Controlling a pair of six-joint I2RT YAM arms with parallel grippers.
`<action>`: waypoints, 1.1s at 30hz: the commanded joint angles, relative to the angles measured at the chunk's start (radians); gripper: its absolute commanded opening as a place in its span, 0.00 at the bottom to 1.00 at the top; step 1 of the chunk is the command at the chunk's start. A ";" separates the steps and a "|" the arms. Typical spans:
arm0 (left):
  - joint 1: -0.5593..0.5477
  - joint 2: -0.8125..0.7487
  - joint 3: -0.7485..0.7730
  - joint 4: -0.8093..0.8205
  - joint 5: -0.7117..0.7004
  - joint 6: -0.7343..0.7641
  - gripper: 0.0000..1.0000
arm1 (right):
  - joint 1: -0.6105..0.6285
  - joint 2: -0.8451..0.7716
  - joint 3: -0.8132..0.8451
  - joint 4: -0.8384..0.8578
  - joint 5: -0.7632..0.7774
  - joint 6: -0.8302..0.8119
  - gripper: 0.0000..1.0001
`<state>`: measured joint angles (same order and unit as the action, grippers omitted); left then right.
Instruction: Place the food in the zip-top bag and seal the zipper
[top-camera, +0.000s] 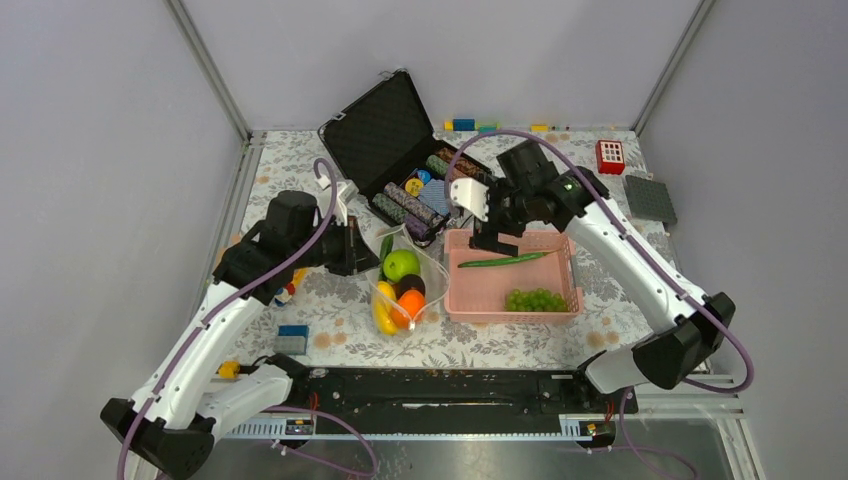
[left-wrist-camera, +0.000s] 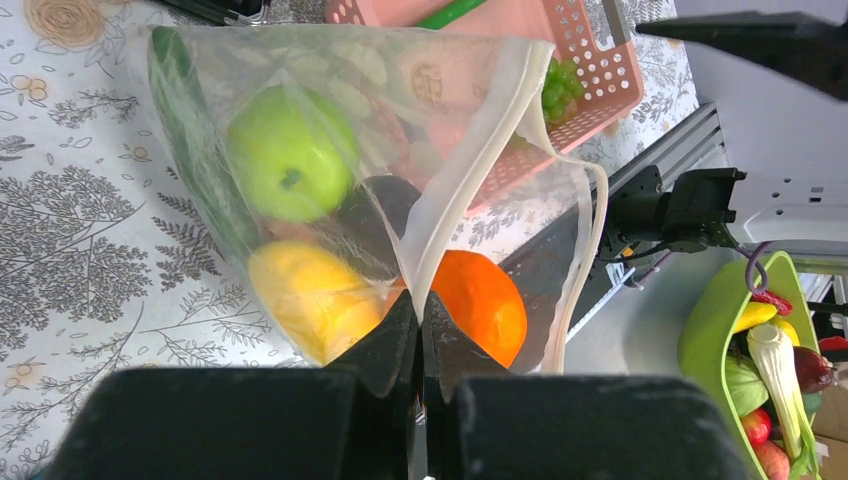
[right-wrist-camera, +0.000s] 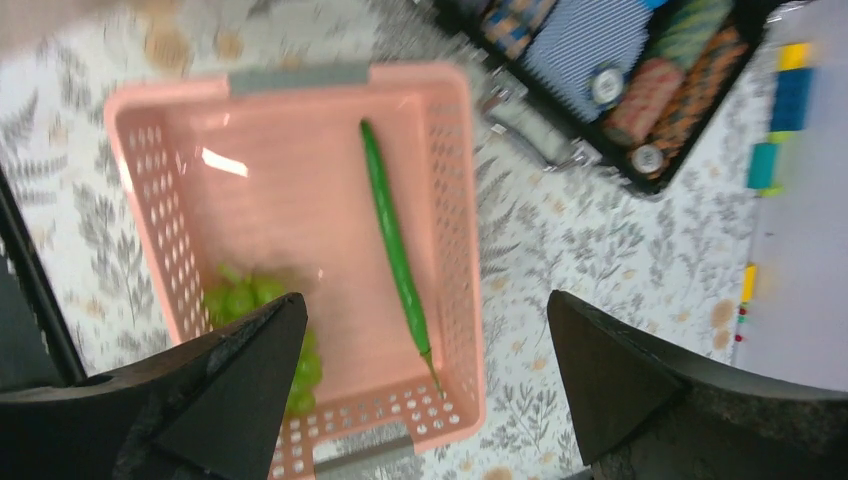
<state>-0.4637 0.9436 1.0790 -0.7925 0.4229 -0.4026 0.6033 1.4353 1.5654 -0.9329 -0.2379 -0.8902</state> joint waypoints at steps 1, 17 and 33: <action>0.028 -0.020 -0.008 0.090 0.039 0.035 0.00 | -0.018 0.012 -0.034 -0.160 -0.047 -0.269 0.99; 0.089 -0.013 -0.032 0.144 0.112 0.045 0.00 | -0.051 0.273 -0.259 0.173 -0.062 -0.284 0.83; 0.099 -0.015 -0.039 0.152 0.108 0.042 0.00 | -0.097 0.346 -0.397 0.356 -0.107 -0.345 0.76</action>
<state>-0.3717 0.9382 1.0374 -0.7105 0.5091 -0.3695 0.5148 1.7519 1.1683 -0.6292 -0.3244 -1.2098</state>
